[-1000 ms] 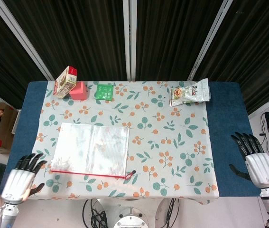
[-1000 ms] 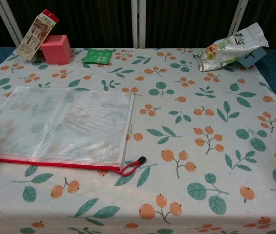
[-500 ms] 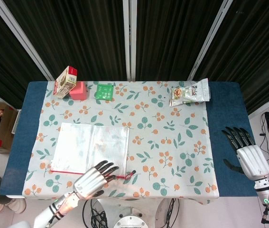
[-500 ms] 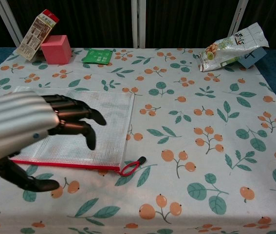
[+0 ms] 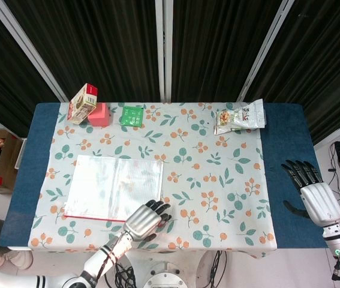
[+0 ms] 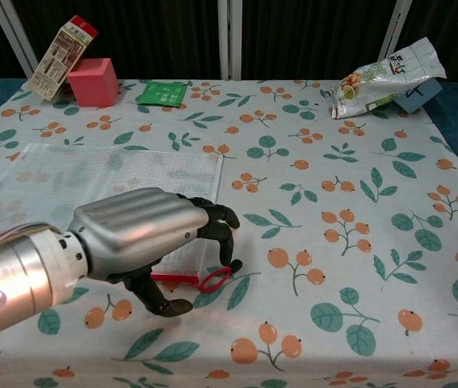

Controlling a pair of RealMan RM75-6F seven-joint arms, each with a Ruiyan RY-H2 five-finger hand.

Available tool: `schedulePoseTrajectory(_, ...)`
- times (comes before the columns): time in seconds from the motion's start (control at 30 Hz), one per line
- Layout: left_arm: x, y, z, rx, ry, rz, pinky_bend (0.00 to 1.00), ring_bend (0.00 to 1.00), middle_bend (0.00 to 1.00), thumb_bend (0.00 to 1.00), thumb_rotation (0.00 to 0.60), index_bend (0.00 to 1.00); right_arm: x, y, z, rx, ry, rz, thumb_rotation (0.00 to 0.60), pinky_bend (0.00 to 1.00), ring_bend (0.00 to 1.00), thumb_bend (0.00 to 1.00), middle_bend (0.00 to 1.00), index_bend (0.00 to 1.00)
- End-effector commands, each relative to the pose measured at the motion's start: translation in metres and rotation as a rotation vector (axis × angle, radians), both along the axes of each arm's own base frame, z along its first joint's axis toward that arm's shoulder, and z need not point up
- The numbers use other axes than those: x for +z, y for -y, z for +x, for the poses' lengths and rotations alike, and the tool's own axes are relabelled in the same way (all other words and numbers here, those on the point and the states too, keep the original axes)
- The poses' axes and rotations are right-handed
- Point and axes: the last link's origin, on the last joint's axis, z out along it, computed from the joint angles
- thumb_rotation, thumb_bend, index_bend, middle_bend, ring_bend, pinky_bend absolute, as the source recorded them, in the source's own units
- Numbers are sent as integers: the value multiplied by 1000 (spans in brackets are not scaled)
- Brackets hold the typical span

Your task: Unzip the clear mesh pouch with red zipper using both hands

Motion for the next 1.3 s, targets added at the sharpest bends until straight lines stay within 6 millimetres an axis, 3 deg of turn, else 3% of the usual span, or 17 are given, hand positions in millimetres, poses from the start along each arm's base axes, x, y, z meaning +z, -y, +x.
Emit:
schedulePoseTrajectory(0.03, -10, -7, 11, 26, -38, 3, 184, 105, 102, 268, 600, 336, 1, 0, -1, -2, 3, 0, 600, 0, 0, 152, 41, 0)
schedulePoseTrajectory(0.43, -13, -6, 12, 38, -119, 18, 180, 101, 86, 282, 600, 330, 1, 1, -6, -11, 15, 6, 600, 0, 0, 152, 41, 0)
schedulePoseTrajectory(0.93, -14, 16, 25, -21, -128, -67, 175, 102, 86, 270, 600, 380, 2, 2, -7, -19, 17, 3, 600, 0, 0, 152, 41, 0)
schedulePoseTrajectory(1.3, -20, 5, 25, -1, -82, 18, 177, 102, 112, 265, 600, 440, 4, 1, -7, -19, 17, -4, 600, 0, 0, 152, 41, 0)
